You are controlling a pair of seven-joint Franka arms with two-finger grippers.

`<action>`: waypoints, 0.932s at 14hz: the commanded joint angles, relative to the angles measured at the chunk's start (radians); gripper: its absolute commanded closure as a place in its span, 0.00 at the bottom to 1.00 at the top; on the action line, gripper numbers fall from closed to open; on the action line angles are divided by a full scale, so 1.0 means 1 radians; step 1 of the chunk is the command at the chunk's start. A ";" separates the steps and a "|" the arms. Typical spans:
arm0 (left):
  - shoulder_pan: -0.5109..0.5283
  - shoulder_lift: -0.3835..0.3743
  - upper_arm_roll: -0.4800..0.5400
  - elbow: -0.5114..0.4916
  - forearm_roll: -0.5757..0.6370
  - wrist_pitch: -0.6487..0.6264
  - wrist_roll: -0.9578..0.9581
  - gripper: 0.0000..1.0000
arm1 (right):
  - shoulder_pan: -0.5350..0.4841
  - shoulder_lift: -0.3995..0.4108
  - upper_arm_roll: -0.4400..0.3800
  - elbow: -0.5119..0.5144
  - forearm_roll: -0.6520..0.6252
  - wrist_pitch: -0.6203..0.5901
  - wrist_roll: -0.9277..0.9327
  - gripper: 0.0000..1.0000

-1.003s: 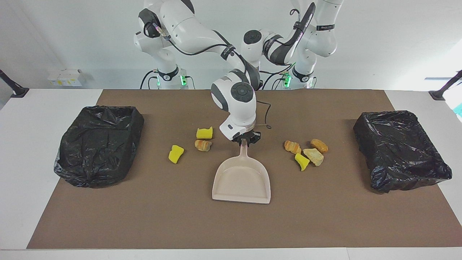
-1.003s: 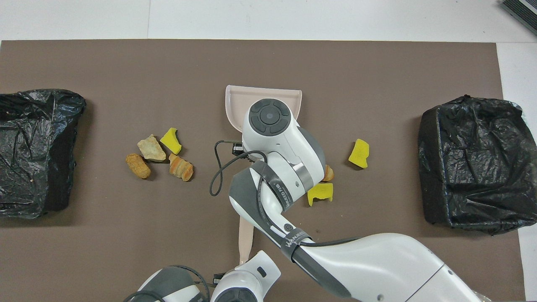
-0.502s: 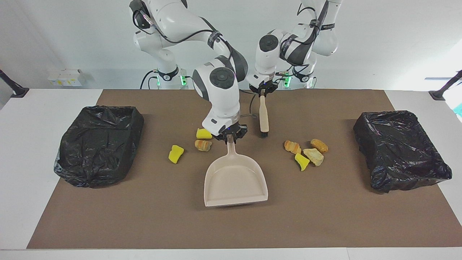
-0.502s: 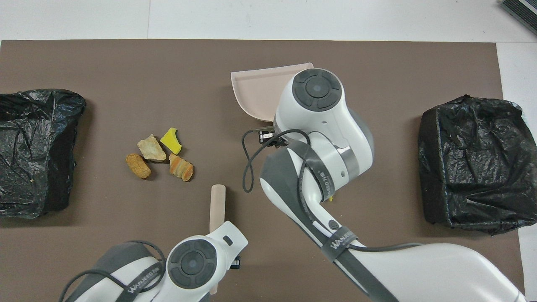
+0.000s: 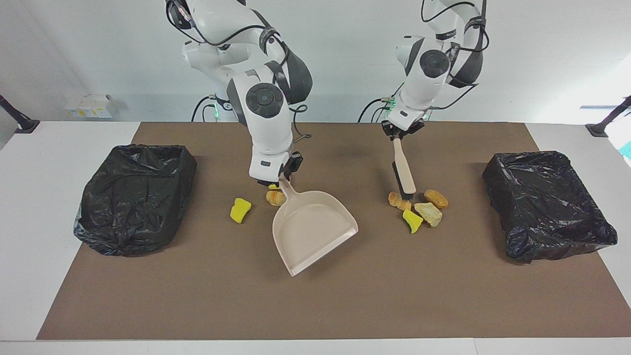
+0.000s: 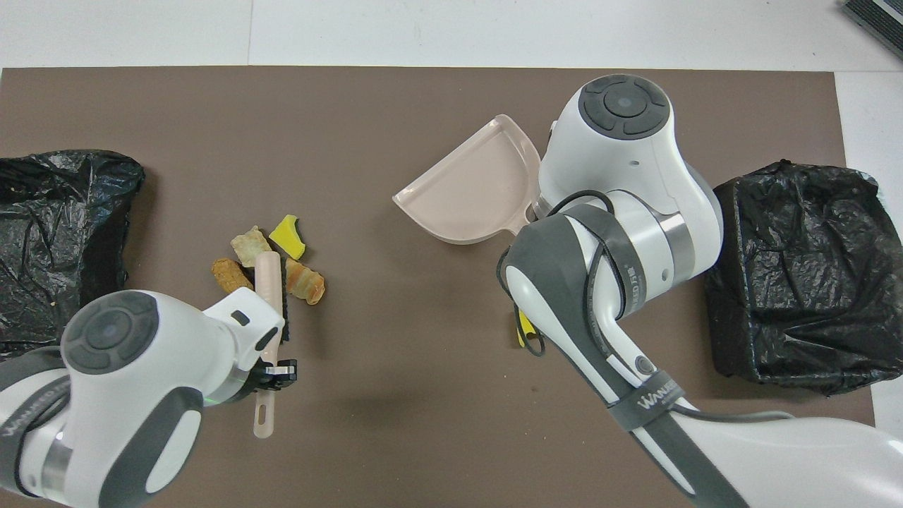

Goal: Sweep and dump trash in bin
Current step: 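Lift the dustpan with the right gripper while the left gripper lifts the brush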

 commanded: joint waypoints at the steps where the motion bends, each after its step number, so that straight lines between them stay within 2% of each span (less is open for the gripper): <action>1: 0.146 0.010 -0.013 0.018 0.058 -0.002 0.097 1.00 | -0.005 -0.037 0.007 -0.048 -0.012 -0.012 -0.234 1.00; 4: 0.334 0.045 -0.013 0.019 0.077 0.123 0.267 1.00 | 0.006 -0.081 0.007 -0.126 -0.098 0.003 -0.454 1.00; 6: 0.388 0.128 -0.015 0.062 0.152 0.156 0.309 1.00 | 0.009 -0.103 0.007 -0.163 -0.107 0.006 -0.526 1.00; 7: 0.383 0.169 -0.015 0.079 0.157 0.176 0.307 1.00 | 0.009 -0.112 0.007 -0.183 -0.113 0.026 -0.577 1.00; 9: 0.359 0.200 -0.019 0.046 0.157 0.233 0.307 1.00 | 0.011 -0.140 0.007 -0.247 -0.133 0.075 -0.641 1.00; 13: 0.261 0.212 -0.021 0.007 0.154 0.271 0.303 1.00 | 0.038 -0.158 0.008 -0.343 -0.189 0.147 -0.677 1.00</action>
